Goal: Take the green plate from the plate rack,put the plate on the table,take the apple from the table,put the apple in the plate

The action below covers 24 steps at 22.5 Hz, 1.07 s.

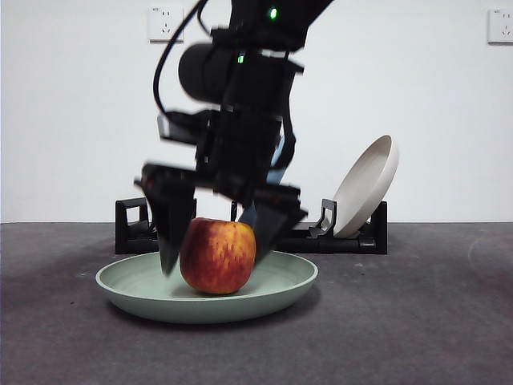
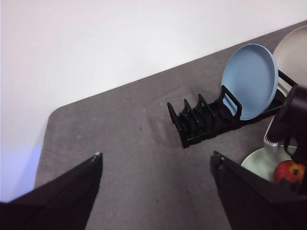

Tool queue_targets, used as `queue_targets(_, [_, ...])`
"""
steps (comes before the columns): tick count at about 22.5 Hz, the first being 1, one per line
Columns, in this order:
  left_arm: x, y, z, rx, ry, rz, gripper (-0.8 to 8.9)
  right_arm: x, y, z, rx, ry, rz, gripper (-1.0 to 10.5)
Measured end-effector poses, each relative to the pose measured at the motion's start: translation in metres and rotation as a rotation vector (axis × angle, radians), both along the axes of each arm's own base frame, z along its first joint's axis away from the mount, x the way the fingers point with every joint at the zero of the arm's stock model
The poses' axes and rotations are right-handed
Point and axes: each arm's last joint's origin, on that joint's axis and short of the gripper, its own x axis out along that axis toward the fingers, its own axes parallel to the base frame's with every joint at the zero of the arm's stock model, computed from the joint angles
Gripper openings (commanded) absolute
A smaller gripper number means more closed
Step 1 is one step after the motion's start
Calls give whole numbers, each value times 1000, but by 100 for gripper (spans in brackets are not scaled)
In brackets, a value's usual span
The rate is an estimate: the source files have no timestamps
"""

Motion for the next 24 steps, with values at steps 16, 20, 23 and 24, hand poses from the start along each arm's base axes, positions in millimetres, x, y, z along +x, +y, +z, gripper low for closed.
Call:
queue_targets(16, [57, -56, -13, 9, 164, -186, 371, -68, -97, 189, 258, -335, -57, 481])
queue_targets(20, [71, -74, -18, 1, 209, -335, -5, -99, -139, 221, 191, -470, -162, 78])
queue_targets(23, [78, -82, -20, 7, 212, -401, -8, -116, -162, 232, 170, -481, -183, -11])
queue_targets(24, [79, -82, -19, 7, 201, -407, -8, -120, -168, 235, 176, -492, -191, -11])
